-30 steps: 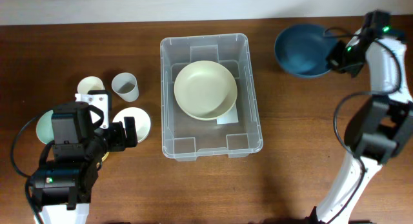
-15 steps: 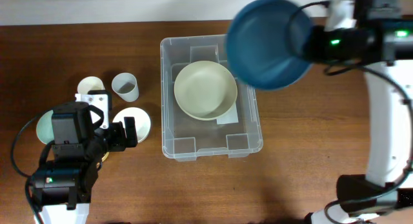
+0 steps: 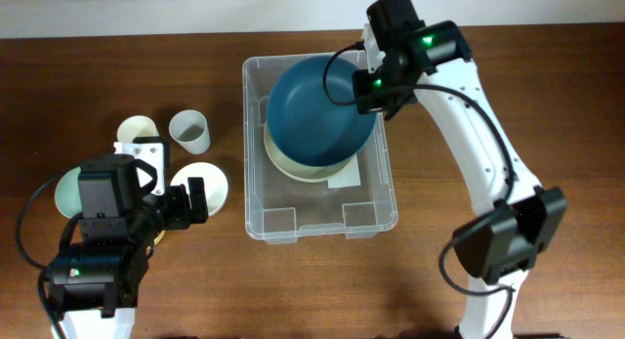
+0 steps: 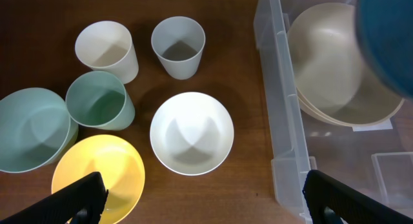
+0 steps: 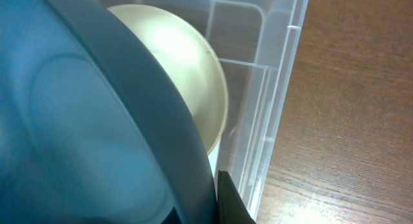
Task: Pack container
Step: 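Lift the teal bowl with the right gripper and lower it onto the stack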
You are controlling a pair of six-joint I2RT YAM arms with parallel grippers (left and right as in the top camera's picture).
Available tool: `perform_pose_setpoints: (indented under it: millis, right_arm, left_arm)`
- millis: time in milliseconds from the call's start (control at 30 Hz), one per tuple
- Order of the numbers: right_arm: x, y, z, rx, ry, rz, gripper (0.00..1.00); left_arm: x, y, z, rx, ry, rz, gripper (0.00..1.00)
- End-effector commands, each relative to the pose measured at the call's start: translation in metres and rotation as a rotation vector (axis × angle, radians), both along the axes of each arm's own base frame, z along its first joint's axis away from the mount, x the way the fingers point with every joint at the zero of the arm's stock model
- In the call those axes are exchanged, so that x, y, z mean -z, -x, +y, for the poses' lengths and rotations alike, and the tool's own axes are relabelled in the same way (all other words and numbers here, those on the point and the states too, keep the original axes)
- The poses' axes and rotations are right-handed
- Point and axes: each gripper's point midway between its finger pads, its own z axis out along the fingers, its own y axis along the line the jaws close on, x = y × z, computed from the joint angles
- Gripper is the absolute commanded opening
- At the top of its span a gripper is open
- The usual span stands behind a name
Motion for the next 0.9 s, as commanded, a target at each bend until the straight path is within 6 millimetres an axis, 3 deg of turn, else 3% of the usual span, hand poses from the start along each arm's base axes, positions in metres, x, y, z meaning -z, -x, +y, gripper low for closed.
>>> perform_pose_setpoints:
  millis: [0, 200, 267, 400, 467, 567, 667, 800, 867]
  right_arm:
    - [0.022, -0.006, -0.002, 0.021, 0.025, 0.037, 0.04]
    - [0.040, -0.007, 0.006, -0.003, 0.007, 0.079, 0.04]
    - [0.040, -0.008, 0.010, -0.015, -0.001, 0.074, 0.27]
    - [0.039, -0.006, 0.010, -0.018, 0.001, 0.079, 0.36]
    - [0.036, -0.002, 0.008, -0.018, 0.003, 0.085, 0.35]
    - [0.023, 0.013, 0.007, -0.102, 0.029, 0.088, 0.23]
    - [0.013, 0.040, 0.011, -0.274, 0.077, 0.111, 0.19]
    - [0.019, 0.095, 0.020, -0.510, 0.151, 0.258, 0.19]
    - [0.023, 0.105, 0.029, -0.553, 0.160, 0.276, 0.19]
  left_arm:
    - [-0.008, -0.002, -0.001, -0.002, 0.016, -0.021, 1.00]
    - [-0.008, -0.002, -0.001, -0.001, 0.016, -0.021, 1.00]
    - [-0.008, -0.002, -0.001, -0.001, 0.016, -0.021, 1.00]
    - [-0.008, -0.002, -0.001, -0.001, 0.016, -0.021, 1.00]
    - [-0.008, -0.002, -0.001, -0.001, 0.016, -0.021, 1.00]
    - [-0.008, -0.002, -0.001, -0.001, 0.016, -0.021, 1.00]
    - [-0.008, -0.002, -0.001, -0.001, 0.016, -0.021, 0.99]
    - [-0.008, -0.002, -0.001, -0.001, 0.016, -0.021, 1.00]
    - [-0.008, -0.002, -0.001, -0.001, 0.016, -0.021, 0.99]
